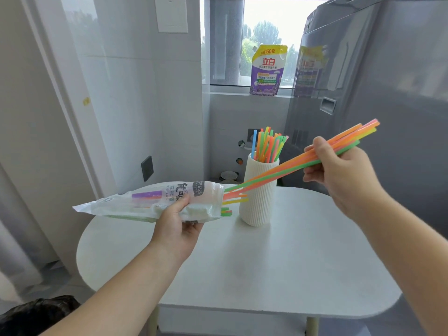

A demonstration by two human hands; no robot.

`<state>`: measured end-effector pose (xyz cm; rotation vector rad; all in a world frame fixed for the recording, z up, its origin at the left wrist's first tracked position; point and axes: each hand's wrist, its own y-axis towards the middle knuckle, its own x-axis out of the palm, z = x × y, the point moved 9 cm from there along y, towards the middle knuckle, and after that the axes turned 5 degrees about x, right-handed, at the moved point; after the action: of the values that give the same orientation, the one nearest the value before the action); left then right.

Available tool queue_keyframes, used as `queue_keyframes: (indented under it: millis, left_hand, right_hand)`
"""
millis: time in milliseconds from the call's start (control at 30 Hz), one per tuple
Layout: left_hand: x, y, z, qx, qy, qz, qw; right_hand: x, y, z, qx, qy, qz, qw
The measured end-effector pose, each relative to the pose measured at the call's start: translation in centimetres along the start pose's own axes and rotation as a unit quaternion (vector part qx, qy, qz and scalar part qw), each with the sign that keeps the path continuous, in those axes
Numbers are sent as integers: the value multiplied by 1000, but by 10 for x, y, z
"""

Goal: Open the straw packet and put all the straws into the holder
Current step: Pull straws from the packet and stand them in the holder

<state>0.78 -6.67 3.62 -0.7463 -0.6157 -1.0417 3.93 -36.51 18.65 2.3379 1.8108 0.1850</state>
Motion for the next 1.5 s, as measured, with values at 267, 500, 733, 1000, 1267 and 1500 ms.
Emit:
queue_keyframes:
  millis: [267, 500, 733, 1000, 1267, 1500]
  left_hand:
    - [-2, 4, 4, 10, -8, 8, 1000]
    - [-3, 4, 1, 4, 0, 4, 1000]
    - [1, 3, -2, 4, 14, -15, 1000]
    - [1, 2, -3, 1, 22, -19, 1000]
    - [2, 2, -5, -1, 27, -21, 999]
    - [2, 3, -6, 0, 27, -22, 999]
  right_hand:
    - [-37, 14, -40, -45, -6, 40, 998]
    - [-42, 17, -77, -106, -78, 96, 987]
    - [-25, 22, -88, -126, -164, 84, 975]
    - [-24, 31, -90, -97, -195, 71, 973]
    - [-26, 39, -92, -68, -198, 73, 975]
    - [-26, 51, -93, -55, -171, 80, 980]
